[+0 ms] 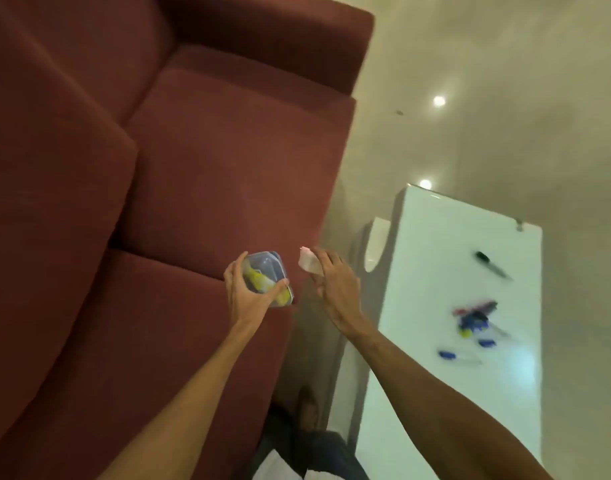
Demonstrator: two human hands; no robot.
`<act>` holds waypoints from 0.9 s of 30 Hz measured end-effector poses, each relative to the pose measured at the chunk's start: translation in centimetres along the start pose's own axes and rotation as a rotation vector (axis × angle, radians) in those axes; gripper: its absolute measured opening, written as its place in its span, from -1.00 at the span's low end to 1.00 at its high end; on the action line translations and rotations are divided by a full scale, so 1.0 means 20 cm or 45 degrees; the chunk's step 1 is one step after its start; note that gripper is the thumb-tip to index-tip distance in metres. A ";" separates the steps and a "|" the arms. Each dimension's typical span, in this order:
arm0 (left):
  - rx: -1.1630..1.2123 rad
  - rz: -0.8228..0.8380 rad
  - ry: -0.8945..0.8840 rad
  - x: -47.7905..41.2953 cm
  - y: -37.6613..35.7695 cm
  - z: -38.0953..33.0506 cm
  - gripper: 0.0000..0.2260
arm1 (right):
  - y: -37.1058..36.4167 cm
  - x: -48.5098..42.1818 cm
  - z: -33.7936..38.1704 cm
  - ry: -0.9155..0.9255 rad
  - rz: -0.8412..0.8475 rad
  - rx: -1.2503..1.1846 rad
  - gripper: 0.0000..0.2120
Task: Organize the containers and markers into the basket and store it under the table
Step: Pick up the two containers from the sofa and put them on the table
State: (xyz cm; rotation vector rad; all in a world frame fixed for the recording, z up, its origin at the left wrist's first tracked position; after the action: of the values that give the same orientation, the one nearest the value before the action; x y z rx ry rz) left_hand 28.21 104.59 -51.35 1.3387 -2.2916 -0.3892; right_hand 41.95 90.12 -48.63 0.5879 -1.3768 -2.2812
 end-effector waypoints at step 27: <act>0.007 1.220 0.283 1.50 -1.64 0.78 -0.17 | 0.09 2.05 -1.94 -1.244 -0.439 0.312 -0.56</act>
State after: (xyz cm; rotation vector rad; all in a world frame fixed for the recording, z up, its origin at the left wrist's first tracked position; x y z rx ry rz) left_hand 31.85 62.73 -72.45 0.1586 -2.4128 0.0888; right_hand 29.57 39.08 -69.30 -0.3451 -2.1259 -2.8467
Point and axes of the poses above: each hand's wrist, its own x-axis away from the middle knuckle, its own y-axis out of the back of the hand, z = x × y, the point moved 7 cm from there along -x, towards the middle knuckle, and after that the axes turned 12 degrees about -z, right-handed, at the moved point
